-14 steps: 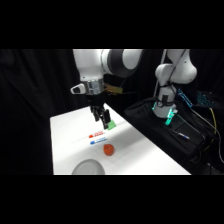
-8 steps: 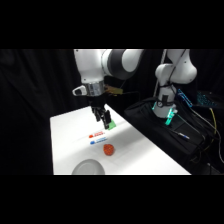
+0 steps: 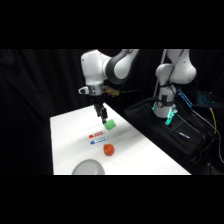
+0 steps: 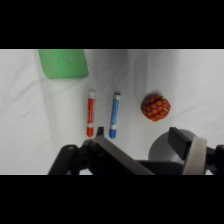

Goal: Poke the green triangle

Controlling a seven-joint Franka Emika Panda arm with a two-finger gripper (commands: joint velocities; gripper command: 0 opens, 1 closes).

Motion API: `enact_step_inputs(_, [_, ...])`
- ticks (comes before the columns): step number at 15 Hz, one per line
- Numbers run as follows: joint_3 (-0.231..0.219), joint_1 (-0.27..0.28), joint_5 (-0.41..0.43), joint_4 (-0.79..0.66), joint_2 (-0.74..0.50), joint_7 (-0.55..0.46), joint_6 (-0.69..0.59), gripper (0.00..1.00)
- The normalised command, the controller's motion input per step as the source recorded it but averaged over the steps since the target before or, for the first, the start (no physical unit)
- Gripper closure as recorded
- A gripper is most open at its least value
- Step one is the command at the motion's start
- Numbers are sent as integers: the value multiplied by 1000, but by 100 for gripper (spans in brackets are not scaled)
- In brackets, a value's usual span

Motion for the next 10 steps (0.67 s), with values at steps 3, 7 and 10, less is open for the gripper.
enact_step_inputs(3, [-77, -125, 27, -454, -342, -43, 279, 0])
enact_step_inputs(7, [-77, -88, -7, -453, -393, -9, 215, 22])
enact_step_inputs(10, [-54, -50, -2, -458, -428, 21, 185, 52])
